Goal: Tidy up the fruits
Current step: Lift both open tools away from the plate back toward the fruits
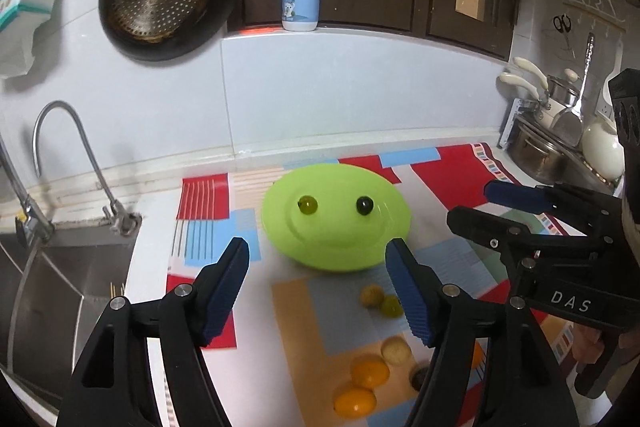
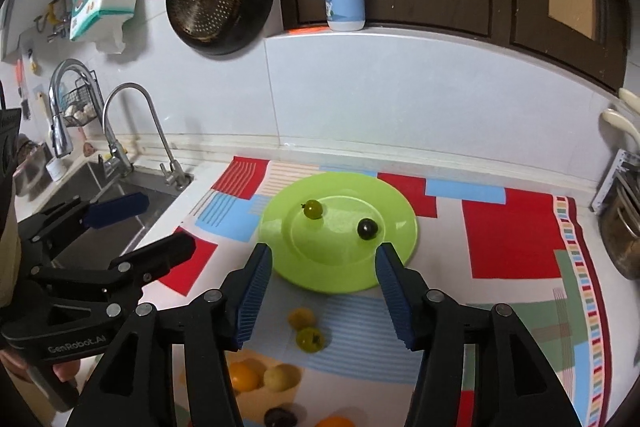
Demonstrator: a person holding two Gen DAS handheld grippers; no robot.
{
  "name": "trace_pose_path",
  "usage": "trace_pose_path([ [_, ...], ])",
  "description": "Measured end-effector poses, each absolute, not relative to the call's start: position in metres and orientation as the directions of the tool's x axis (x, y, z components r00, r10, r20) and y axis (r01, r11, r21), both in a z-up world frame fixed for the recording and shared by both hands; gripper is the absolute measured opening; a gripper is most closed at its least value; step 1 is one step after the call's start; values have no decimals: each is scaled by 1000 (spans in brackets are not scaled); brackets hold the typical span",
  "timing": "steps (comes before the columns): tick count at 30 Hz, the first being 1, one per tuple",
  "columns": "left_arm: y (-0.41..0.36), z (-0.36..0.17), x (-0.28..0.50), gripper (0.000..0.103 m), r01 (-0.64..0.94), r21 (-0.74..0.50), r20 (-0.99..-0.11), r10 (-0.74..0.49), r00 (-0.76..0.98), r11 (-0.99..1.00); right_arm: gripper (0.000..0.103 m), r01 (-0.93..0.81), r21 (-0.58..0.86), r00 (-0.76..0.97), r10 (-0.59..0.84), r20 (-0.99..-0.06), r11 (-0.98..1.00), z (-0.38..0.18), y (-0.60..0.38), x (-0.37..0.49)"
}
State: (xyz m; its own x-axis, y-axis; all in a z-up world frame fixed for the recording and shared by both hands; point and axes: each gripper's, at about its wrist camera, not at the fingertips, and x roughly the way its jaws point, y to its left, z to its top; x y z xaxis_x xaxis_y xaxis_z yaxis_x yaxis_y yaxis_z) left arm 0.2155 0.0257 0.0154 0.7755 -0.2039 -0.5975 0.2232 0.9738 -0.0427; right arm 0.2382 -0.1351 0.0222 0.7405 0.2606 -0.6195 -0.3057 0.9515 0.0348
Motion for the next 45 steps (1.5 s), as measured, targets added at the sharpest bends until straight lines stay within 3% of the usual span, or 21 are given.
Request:
trace_pose_path([
  [10,32,12,174,78,219,-20,-579,-190,793,975,55,-310,18,748,255,-612,951,18,-129,199],
  [26,37,-16,137,78,236,-12,-608,-195,770,972,55,-317,-31,759,234,-608,948,-2,-121,149],
  [45,25,-67,120,78,314,48,-655,-207,727,948,55,-370,-86,685,209,-698,925,-55,-111,126],
])
